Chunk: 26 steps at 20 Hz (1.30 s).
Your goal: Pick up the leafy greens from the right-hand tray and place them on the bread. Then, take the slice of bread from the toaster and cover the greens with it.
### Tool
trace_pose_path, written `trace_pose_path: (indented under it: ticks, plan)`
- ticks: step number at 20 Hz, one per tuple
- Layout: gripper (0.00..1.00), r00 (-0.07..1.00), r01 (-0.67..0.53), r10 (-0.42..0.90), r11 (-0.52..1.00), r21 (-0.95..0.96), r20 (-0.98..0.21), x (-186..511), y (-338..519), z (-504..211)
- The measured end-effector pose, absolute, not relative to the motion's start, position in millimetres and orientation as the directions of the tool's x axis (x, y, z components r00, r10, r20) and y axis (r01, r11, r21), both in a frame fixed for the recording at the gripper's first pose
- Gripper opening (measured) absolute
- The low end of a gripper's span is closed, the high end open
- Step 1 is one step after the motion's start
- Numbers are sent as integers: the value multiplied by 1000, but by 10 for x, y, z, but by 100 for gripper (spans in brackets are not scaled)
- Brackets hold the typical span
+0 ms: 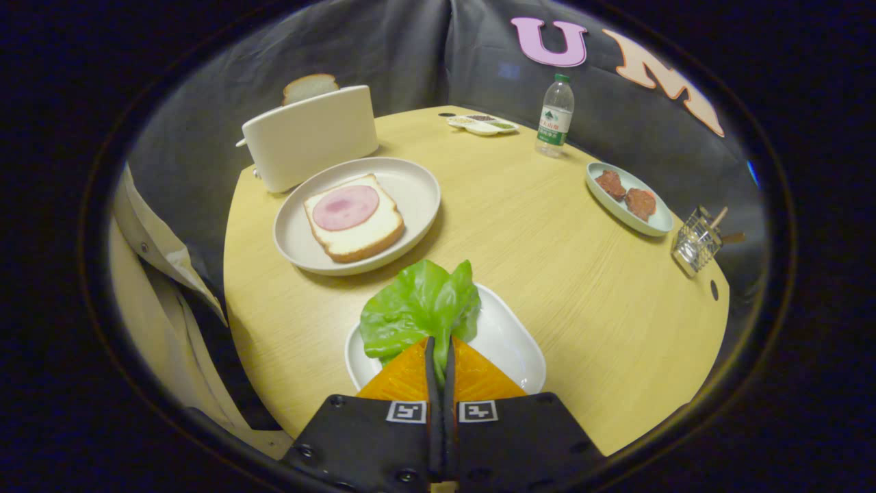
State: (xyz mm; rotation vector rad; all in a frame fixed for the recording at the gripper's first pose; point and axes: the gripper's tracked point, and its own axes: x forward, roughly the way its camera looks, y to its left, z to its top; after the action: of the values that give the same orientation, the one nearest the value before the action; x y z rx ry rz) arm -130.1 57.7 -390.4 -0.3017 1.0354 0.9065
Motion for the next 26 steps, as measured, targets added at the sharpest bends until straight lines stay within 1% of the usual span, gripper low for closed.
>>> trace_pose_path:
  ticks: [5,14,18,26]
  plan:
    - [4,244,-764,506,625,157,-827,-1264,726,-3586]
    - [4,265,-788,549,597,151,-793,-1295,1262,-3181]
    - [4,251,-806,565,572,154,-786,-1308,1528,-3130]
    - [4,188,-840,599,509,189,-778,-1354,2010,-3186]
